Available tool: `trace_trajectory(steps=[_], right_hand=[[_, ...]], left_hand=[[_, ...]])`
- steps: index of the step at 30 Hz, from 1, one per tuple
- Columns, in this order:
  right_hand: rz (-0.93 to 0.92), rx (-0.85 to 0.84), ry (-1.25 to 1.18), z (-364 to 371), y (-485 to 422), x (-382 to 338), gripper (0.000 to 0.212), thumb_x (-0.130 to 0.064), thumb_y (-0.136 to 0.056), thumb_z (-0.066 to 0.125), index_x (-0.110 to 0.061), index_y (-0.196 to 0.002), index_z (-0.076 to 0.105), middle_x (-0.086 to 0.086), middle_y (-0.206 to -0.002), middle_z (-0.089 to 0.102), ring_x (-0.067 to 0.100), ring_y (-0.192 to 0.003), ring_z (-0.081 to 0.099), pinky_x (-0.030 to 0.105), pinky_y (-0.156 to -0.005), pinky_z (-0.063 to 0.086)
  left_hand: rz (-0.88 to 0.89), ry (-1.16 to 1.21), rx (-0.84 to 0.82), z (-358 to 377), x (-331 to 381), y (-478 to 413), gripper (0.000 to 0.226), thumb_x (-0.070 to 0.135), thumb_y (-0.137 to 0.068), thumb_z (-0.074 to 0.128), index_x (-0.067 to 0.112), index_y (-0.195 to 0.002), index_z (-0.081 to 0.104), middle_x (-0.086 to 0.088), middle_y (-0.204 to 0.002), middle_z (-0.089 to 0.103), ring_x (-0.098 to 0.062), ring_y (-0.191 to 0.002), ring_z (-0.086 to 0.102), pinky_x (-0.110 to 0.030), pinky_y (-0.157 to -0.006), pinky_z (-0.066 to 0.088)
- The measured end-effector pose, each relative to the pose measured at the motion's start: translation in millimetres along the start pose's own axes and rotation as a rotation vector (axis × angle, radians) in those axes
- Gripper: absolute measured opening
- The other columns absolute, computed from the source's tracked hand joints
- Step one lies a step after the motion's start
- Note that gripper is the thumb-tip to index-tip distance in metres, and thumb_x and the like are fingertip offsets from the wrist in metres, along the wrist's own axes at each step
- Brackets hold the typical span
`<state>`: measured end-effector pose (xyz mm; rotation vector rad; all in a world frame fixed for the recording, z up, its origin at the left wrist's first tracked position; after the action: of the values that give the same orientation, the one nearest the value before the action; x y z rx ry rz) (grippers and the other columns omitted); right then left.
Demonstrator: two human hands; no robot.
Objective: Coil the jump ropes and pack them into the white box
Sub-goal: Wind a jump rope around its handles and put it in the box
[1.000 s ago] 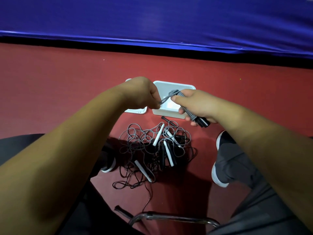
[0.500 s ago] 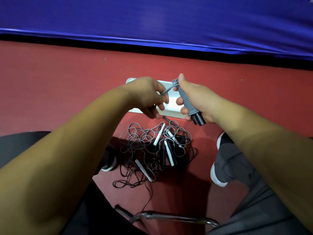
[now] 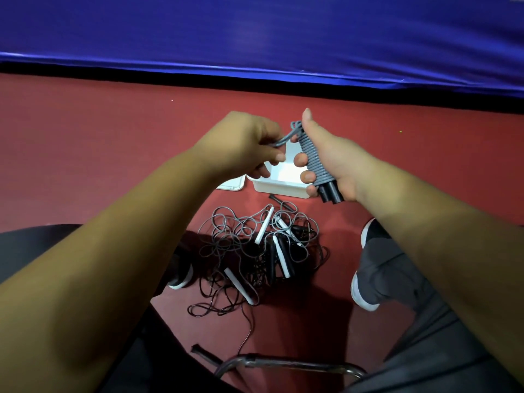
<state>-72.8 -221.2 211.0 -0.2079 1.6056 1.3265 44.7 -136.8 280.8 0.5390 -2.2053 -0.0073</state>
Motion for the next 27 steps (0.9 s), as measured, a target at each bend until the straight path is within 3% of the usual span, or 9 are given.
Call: trace_trajectory(steps=[2, 3, 5, 9, 12, 16, 21, 24, 27], right_hand=[[-0.004, 0.006, -0.009, -1, 0, 1, 0.048, -0.083, -0.088, 0.061, -0.036, -0.099, 0.065, -0.004, -0.073, 0.055, 0.016, -0.050, 0.043, 0.030, -0.059, 0.044], [-0.006, 0.015, -0.012, -1, 0, 1, 0.045, -0.080, -0.090, 0.063, -0.036, -0.099, 0.065, -0.004, -0.073, 0.055, 0.017, -0.050, 0.044, 0.030, -0.059, 0.044], [-0.010, 0.040, -0.019, -4, 0, 1, 0.041, -0.074, -0.092, 0.063, -0.033, -0.097, 0.065, -0.003, -0.072, 0.055, 0.018, -0.049, 0.044, 0.031, -0.060, 0.043], [-0.022, 0.076, -0.009, -10, 0, -3, 0.037, -0.068, -0.095, 0.062, -0.031, -0.096, 0.065, -0.003, -0.071, 0.055, 0.018, -0.049, 0.043, 0.032, -0.061, 0.041], [-0.042, 0.093, 0.027, -11, 1, -5, 0.036, -0.067, -0.097, 0.061, -0.031, -0.098, 0.066, -0.002, -0.071, 0.057, 0.018, -0.048, 0.045, 0.032, -0.061, 0.043], [-0.069, 0.101, 0.053, -12, 2, -9, 0.035, -0.065, -0.098, 0.061, -0.031, -0.102, 0.068, -0.001, -0.073, 0.057, 0.018, -0.049, 0.045, 0.032, -0.059, 0.043], [-0.080, 0.105, 0.065, -9, 1, -7, 0.032, -0.062, -0.098, 0.063, -0.031, -0.102, 0.067, 0.000, -0.074, 0.058, 0.018, -0.048, 0.046, 0.033, -0.059, 0.046], [-0.069, 0.121, 0.055, -15, 1, -6, 0.031, -0.061, -0.097, 0.065, -0.030, -0.099, 0.066, 0.000, -0.073, 0.058, 0.019, -0.049, 0.045, 0.033, -0.060, 0.044], [-0.067, 0.124, 0.061, -18, 0, -5, 0.033, -0.061, -0.096, 0.065, -0.029, -0.100, 0.065, 0.000, -0.073, 0.058, 0.019, -0.049, 0.045, 0.033, -0.060, 0.045]], left_hand=[[0.086, -0.251, -0.026, 0, 8, 0, 0.008, 0.016, -0.091, 0.078, 0.012, -0.088, 0.072, 0.006, -0.070, 0.065, 0.000, -0.061, 0.061, -0.011, -0.061, 0.046], [0.105, -0.330, -0.048, 1, 10, 0, 0.010, 0.019, -0.091, 0.078, 0.017, -0.085, 0.071, 0.009, -0.069, 0.063, 0.003, -0.062, 0.056, -0.009, -0.058, 0.037], [0.094, -0.356, -0.111, 7, 8, 0, 0.011, 0.022, -0.097, 0.071, 0.024, -0.087, 0.067, 0.013, -0.073, 0.066, 0.007, -0.067, 0.056, -0.011, -0.060, 0.036], [-0.002, -0.151, -0.236, 22, -4, 5, 0.018, 0.017, -0.108, 0.051, 0.025, -0.103, 0.067, 0.007, -0.093, 0.078, -0.008, -0.089, 0.068, -0.037, -0.092, 0.056], [-0.053, 0.130, -0.322, 30, -7, 12, 0.024, 0.006, -0.111, 0.043, 0.010, -0.121, 0.065, -0.005, -0.104, 0.078, -0.018, -0.096, 0.069, -0.045, -0.100, 0.056], [-0.157, 0.427, -0.373, 36, -15, 16, 0.023, 0.004, -0.108, 0.053, 0.005, -0.130, 0.062, -0.012, -0.109, 0.077, -0.024, -0.092, 0.075, -0.038, -0.088, 0.063], [-0.218, 0.330, -0.383, 36, -22, 20, 0.011, 0.018, -0.099, 0.071, 0.013, -0.105, 0.062, -0.008, -0.093, 0.079, -0.012, -0.052, 0.061, -0.024, -0.050, 0.053], [-0.216, 0.486, -0.336, 36, -19, 17, 0.025, 0.034, -0.108, 0.056, 0.016, -0.091, 0.050, 0.002, -0.067, 0.054, -0.009, -0.043, 0.033, -0.021, -0.042, 0.030], [-0.295, 0.548, -0.284, 40, -26, 12, 0.042, 0.058, -0.109, 0.040, 0.020, -0.091, 0.047, 0.004, -0.065, 0.031, -0.013, -0.048, 0.020, -0.023, -0.048, 0.021]])
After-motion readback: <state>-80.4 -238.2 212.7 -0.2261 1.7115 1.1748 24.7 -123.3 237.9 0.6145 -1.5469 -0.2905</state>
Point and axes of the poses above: each hand's wrist, its own y-axis away from the middle knuckle, its own z-axis out of the palm, x = y × z, the point moved 10 cm from there along -y, towards the middle knuckle
